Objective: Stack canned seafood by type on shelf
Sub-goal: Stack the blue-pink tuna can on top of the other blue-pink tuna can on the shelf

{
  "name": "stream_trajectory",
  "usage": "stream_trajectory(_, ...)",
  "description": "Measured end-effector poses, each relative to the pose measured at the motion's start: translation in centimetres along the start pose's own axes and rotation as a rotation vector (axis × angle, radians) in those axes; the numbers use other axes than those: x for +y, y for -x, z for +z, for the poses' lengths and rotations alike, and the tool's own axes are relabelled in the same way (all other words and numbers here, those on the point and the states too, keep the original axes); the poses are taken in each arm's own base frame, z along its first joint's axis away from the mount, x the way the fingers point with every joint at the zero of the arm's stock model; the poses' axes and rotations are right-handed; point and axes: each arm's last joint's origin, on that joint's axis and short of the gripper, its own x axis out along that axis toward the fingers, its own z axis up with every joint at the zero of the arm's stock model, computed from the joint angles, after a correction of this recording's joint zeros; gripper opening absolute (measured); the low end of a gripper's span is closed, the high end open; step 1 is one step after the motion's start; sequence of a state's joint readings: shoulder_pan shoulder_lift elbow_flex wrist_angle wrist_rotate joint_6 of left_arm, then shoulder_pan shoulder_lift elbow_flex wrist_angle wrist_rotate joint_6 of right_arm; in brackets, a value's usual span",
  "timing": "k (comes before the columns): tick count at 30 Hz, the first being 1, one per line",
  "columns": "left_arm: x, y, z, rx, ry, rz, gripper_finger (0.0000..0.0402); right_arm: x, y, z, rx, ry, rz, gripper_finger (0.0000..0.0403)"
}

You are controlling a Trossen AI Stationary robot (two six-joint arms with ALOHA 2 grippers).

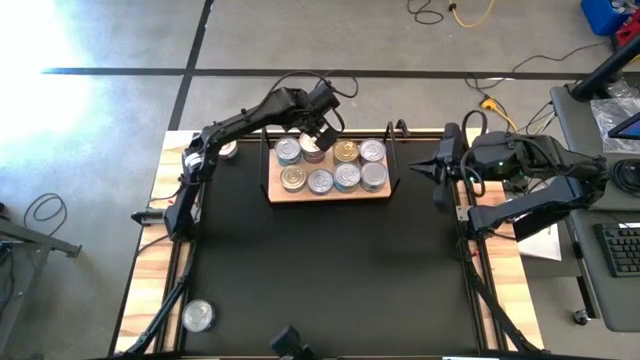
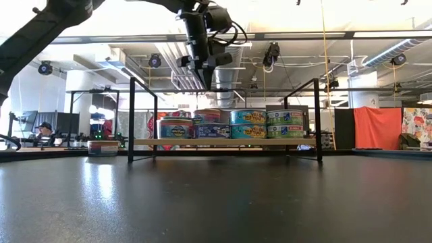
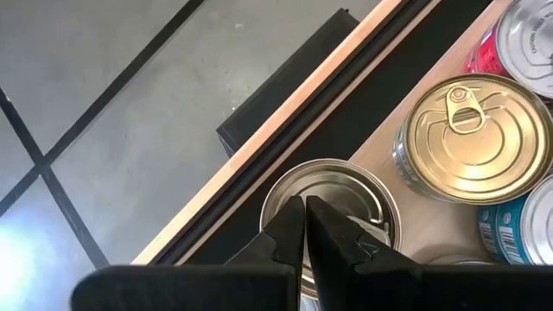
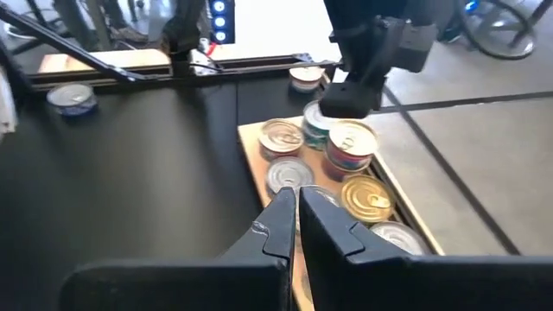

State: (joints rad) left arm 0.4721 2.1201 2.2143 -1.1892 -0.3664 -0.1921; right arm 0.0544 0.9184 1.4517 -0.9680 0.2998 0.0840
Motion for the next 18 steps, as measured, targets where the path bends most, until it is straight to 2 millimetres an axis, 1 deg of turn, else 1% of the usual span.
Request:
stream_trajectory(6,0.1,0.4,-0.3,0.021,-0.011,0.002,0.0,0.2,0.1,0.0,-0.003,0.013,-0.005,0.0013)
stream_trajectory(8,0.4,0.3,-0.5,0.046,-0.009,0.008,0.0,0.3,0.0,0.0,-0.003,0.017,0.003,0.0013)
stream_trajectory(12,1.7,-0.5,-0.4,0.081,0.078,-0.015,0.0,0.5,-0.4,0.0,0.007,0.021,0.004,0.0013)
stream_trajectory(14,2.0,-0.3,-0.5,0.105,0.11,-0.01,0.0,0.6,-0.6,0.0,0.015,0.024,0.004,0.0013)
stream_trajectory(18,1.9,0.4,-0.3,0.089,0.131,-0.025,0.0,0.8,-1.4,0.1,0.037,0.035,0.002,0.0013)
